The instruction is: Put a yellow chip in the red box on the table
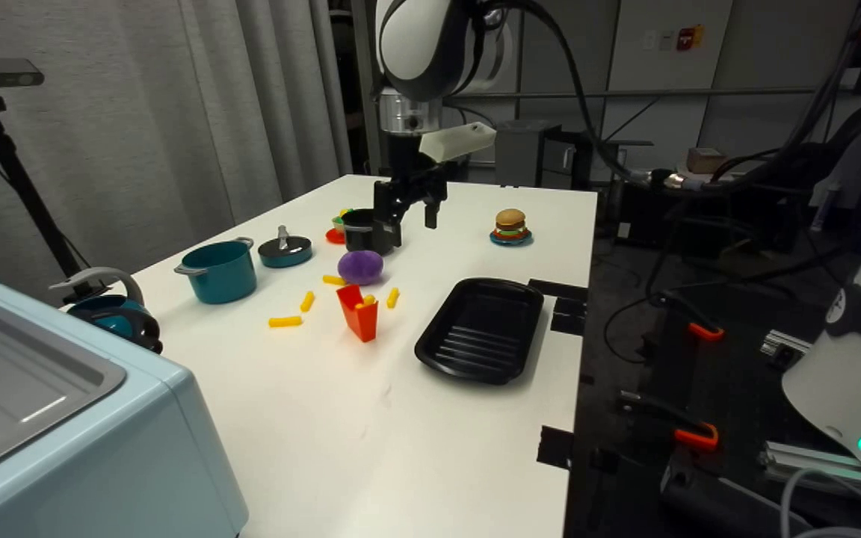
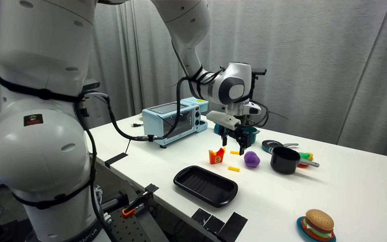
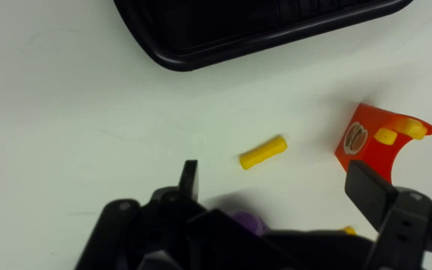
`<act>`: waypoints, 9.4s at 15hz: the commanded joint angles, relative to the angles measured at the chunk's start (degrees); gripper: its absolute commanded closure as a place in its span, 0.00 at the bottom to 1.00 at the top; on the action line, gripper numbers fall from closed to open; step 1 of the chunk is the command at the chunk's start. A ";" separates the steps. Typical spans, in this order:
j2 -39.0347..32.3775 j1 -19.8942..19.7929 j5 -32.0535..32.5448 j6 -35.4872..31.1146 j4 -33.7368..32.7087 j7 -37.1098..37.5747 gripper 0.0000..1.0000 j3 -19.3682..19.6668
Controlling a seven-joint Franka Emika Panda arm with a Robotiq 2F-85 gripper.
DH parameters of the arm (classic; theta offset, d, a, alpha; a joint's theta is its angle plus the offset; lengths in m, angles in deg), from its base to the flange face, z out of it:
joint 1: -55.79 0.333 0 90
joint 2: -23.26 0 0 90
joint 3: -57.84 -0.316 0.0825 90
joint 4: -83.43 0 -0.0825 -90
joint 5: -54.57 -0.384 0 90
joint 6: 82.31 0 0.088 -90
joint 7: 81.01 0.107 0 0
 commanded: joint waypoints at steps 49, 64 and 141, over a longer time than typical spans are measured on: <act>-19.52 7.03 -4.35 -12.80 -11.46 22.48 0.96 5.83; -11.44 18.23 3.02 -23.76 -7.52 22.45 0.96 11.72; -9.09 32.05 5.74 -30.24 1.23 19.65 0.00 22.03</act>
